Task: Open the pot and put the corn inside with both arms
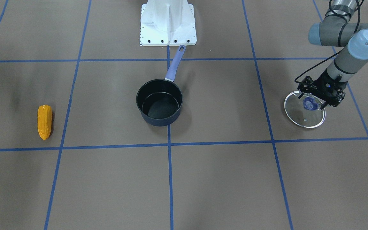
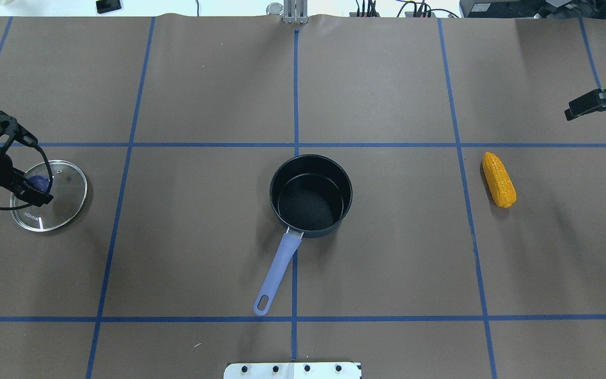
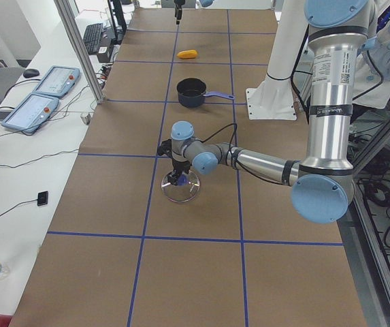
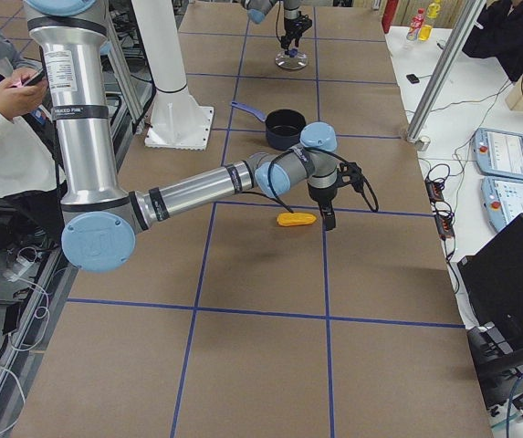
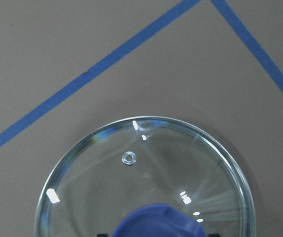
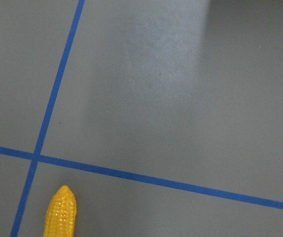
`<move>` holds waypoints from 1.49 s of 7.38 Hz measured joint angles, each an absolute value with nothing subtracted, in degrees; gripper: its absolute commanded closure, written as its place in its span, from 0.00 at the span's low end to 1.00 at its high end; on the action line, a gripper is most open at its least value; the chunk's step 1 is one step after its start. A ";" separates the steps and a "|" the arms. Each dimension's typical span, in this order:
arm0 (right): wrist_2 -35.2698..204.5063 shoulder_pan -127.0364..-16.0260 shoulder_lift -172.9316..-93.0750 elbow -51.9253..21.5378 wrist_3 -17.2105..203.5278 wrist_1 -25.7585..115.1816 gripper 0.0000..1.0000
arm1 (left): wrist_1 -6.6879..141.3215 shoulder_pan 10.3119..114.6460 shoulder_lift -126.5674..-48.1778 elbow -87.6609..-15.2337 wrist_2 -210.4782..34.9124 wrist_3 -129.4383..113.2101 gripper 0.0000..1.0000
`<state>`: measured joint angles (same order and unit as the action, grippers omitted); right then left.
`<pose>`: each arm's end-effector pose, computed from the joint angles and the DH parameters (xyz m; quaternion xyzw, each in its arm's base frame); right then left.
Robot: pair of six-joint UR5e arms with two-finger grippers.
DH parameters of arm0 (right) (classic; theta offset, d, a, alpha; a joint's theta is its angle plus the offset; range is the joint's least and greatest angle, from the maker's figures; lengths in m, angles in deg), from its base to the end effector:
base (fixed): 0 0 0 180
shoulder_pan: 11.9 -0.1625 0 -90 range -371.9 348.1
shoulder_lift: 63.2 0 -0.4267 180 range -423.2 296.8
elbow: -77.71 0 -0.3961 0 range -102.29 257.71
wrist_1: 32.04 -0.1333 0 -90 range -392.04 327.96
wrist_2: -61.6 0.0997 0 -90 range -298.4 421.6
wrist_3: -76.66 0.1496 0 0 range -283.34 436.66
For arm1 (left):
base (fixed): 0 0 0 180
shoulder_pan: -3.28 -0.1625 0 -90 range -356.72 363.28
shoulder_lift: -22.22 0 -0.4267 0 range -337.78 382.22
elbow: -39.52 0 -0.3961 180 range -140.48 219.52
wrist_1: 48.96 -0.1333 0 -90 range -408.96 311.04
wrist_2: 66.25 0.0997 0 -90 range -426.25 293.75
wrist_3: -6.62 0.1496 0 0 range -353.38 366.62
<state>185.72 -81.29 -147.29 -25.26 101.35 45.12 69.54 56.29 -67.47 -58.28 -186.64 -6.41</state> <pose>-0.1539 -0.5496 0.5117 0.1324 -0.3611 -0.0474 0.9219 0.2830 -0.4715 0.5834 0.1648 0.3520 0.2697 0.8810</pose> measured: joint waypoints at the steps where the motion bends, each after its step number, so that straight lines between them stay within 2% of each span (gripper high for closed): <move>1: 185.75 -81.27 -147.25 -25.23 101.35 45.12 0.00 | 70.86 56.28 -67.52 -57.61 -186.64 -6.50 0.02; 4: 185.88 -81.19 -147.22 -25.15 102.27 45.12 0.00 | 71.39 60.39 -67.67 -58.16 -189.25 -6.19 0.01; 7: 186.13 -79.42 -147.61 -25.33 107.20 42.73 0.00 | 66.17 75.69 -67.57 -58.36 -198.05 -0.35 0.01; 11: 185.69 -75.34 -148.44 -25.10 111.03 38.81 0.00 | 45.85 93.21 -67.04 -54.34 -204.84 12.72 0.01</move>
<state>185.69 -75.34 -148.44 -25.10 111.03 38.81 45.85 93.21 -67.04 -54.34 -204.84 12.72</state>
